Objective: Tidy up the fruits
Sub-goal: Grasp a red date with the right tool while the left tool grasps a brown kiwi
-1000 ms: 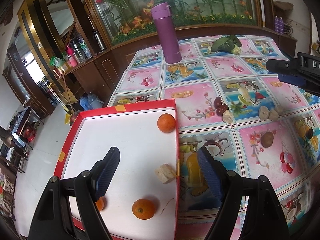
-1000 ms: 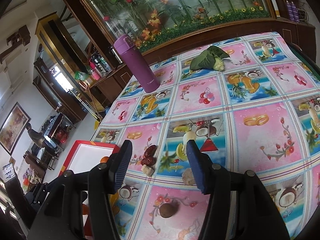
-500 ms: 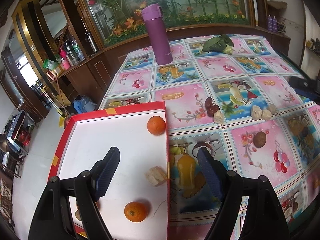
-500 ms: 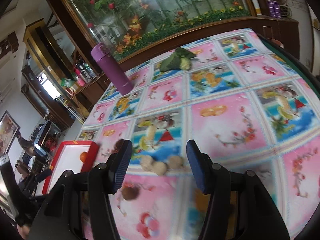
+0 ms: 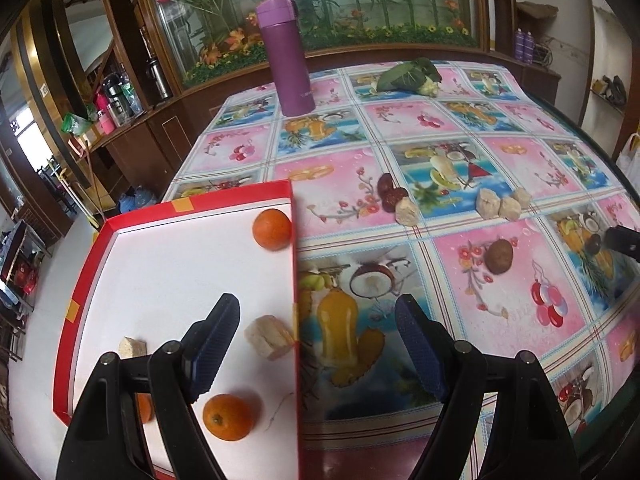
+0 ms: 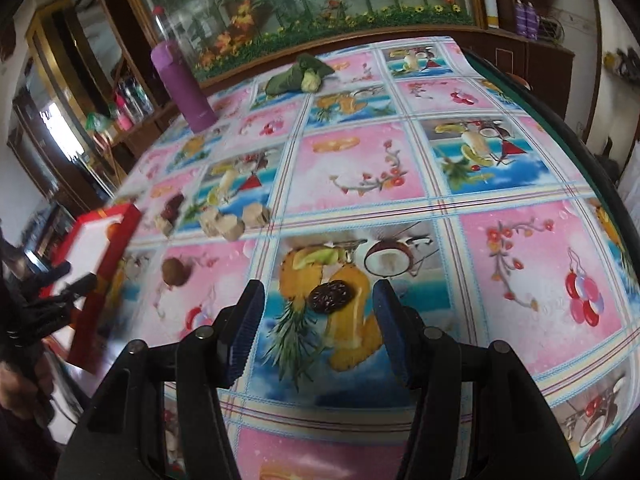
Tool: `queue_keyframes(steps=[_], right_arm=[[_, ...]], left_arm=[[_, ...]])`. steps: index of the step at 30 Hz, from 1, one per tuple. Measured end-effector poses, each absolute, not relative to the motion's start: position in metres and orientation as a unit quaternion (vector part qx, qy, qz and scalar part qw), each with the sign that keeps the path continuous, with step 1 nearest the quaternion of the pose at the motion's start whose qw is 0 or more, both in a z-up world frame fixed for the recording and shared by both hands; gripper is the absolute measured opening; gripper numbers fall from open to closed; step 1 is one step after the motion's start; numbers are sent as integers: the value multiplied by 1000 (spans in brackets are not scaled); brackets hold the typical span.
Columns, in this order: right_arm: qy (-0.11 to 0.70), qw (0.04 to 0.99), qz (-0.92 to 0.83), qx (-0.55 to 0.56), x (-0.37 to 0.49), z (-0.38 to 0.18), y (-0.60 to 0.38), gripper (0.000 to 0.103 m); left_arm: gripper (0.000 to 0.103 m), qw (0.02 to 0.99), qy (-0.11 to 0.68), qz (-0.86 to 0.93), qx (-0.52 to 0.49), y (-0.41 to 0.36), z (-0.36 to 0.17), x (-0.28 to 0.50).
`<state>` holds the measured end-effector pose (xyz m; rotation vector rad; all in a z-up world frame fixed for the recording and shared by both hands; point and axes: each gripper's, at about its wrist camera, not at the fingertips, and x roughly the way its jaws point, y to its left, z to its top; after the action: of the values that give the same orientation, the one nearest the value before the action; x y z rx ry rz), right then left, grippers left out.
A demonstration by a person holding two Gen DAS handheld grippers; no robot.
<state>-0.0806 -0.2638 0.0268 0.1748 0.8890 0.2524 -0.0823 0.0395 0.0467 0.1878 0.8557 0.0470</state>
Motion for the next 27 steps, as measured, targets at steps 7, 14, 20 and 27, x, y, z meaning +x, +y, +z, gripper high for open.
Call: queue_keyframes(steps=[7, 14, 20, 27], right_arm=[[457, 886, 75, 16, -63, 9, -242, 31], [433, 898, 74, 21, -59, 11, -244, 29], [402, 902, 89, 129, -55, 24, -275, 29], [396, 901, 104, 141, -58, 27, -272, 29]], left_arm=[[80, 906, 413, 4, 94, 27, 50, -81], [80, 900, 425, -30, 88, 7, 49, -68], [80, 893, 433, -81, 86, -28, 42, -55], [79, 885, 449, -106, 67, -45, 25, -40]])
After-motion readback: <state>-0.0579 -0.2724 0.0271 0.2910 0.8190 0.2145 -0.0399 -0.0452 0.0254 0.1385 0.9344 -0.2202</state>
